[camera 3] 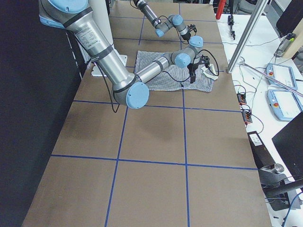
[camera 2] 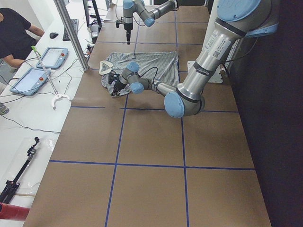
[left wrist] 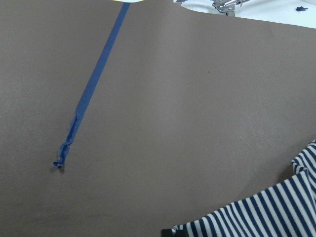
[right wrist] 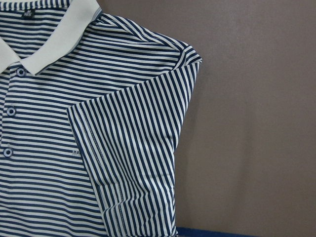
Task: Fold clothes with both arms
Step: 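Fold the other sleeve inward with the left gripper while the right gripper holds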
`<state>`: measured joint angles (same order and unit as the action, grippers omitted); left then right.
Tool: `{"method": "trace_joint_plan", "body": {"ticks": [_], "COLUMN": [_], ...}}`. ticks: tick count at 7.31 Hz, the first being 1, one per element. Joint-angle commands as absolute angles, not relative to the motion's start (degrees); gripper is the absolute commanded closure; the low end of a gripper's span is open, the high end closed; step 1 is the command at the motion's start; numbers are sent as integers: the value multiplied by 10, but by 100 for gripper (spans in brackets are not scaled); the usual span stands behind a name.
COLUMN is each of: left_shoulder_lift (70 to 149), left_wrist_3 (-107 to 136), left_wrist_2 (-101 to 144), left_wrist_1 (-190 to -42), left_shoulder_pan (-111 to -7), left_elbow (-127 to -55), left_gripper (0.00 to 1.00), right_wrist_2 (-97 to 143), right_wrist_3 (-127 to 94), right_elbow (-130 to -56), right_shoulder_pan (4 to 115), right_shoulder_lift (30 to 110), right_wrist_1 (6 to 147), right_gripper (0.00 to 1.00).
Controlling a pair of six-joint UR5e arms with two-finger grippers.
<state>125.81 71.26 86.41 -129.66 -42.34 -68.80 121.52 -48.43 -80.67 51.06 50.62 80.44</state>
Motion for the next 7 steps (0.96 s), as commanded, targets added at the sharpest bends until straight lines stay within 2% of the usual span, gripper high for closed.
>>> {"method": "trace_joint_plan", "body": {"ticks": [1, 2, 4, 7], "left_shoulder_lift": [1259, 1277, 1318, 1465], "left_wrist_3": [714, 721, 772, 875], "left_wrist_2": [870, 878, 876, 865], "left_wrist_1": [-1224, -1160, -1154, -1167], "left_shoulder_pan": [-425, -424, -417, -379], "left_elbow": [-792, -828, -817, -618], "left_gripper": [100, 100, 100, 100], "right_wrist_2": [1216, 1216, 1218, 1223], "right_wrist_3": [-485, -484, -487, -487], "right_elbow": [-806, -807, -813, -833], "right_shoulder_pan": [511, 512, 519, 524], "right_shoulder_lift": [507, 507, 512, 529], "right_wrist_1": [804, 804, 799, 799], "right_gripper": [0, 0, 0, 0]}}
